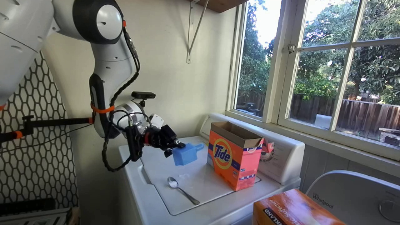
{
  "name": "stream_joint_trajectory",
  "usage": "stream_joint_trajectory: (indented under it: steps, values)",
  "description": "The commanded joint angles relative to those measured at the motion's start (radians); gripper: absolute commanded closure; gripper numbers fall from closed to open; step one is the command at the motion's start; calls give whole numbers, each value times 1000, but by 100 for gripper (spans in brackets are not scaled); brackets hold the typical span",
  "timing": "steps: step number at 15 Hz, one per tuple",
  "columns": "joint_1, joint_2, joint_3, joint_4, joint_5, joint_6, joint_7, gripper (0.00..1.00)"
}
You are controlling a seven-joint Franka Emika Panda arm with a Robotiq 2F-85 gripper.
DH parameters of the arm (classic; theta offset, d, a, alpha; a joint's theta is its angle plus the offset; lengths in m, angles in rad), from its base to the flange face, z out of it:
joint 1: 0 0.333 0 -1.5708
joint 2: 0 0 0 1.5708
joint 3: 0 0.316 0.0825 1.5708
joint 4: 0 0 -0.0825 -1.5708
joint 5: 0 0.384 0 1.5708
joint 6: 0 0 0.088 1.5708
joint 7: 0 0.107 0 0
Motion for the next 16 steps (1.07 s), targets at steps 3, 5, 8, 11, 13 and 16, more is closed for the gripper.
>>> stream_joint_trajectory:
  steps: [3,5,8,11,13,16]
  values:
    - [-40,-71,15,-32,83,87,69,99]
    - [-53,-90,16,-39,106,120,97,99]
    - [-72,-121,17,-51,130,186,149,99]
    - [-85,-157,16,-67,137,274,193,99]
    - [-92,-185,15,-78,136,327,214,99]
    - [-101,-228,11,-96,135,395,238,99]
